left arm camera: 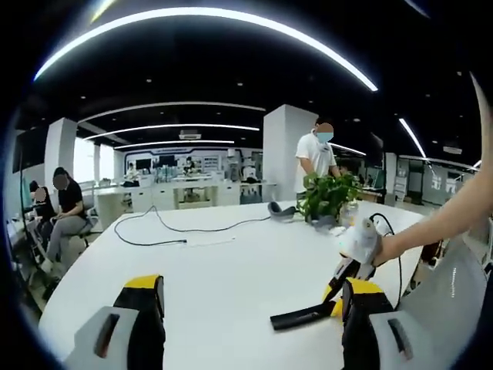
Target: Press the specified remote control buttons in sequence, fully releasing each button before pressing the next.
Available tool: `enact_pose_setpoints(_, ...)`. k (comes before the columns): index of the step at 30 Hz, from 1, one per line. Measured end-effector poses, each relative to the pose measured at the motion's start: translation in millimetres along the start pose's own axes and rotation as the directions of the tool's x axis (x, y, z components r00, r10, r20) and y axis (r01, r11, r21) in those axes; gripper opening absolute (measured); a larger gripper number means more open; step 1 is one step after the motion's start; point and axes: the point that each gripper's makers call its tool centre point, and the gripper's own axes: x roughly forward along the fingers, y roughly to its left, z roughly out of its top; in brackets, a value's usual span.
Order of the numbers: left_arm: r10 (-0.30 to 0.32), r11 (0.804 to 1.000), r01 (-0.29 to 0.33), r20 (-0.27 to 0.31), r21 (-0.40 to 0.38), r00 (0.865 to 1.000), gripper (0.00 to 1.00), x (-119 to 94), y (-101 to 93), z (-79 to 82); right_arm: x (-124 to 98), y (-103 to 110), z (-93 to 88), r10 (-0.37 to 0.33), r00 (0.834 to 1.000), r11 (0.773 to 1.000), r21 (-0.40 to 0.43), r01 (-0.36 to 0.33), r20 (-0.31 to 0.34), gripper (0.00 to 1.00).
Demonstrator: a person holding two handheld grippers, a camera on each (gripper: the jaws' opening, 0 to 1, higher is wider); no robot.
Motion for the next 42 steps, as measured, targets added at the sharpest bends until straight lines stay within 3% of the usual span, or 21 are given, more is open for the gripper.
enact_pose_setpoints(20,-0.009,1.000,0.009,-0.022,-0.009,1.000,1.00,3,-2.1,-4.0,0,-51,11.0,0.004,1.000,1.000,0.014,-0.004,-0.004,0.24)
enact_pose_setpoints(42,0.026,1.000,-0.026,-0.039,-0.013,0.999,1.00,-1,6.0,-10.7,2,-102,24.7,0.004,0.999,1.000,0.022,-0.003,-0.041,0.24)
